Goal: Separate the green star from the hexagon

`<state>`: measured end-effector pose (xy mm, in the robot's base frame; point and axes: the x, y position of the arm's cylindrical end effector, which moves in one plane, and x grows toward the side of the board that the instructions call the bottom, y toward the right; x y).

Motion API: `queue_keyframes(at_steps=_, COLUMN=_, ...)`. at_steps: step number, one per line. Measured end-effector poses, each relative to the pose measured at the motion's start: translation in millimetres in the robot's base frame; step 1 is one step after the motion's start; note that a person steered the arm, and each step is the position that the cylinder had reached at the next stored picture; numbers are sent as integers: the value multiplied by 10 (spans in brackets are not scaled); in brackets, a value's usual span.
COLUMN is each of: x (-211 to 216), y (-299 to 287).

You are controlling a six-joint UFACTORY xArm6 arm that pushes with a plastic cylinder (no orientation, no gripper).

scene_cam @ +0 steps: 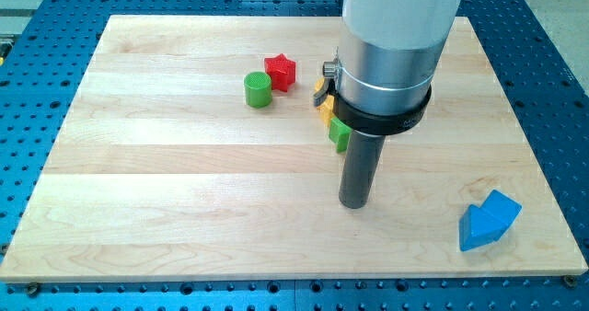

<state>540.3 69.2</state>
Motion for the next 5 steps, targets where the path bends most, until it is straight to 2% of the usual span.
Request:
queue_keyframes(at_steps=4, x=209, y=81)
queue_keyframes(at_steps=5, x=-103, y=302)
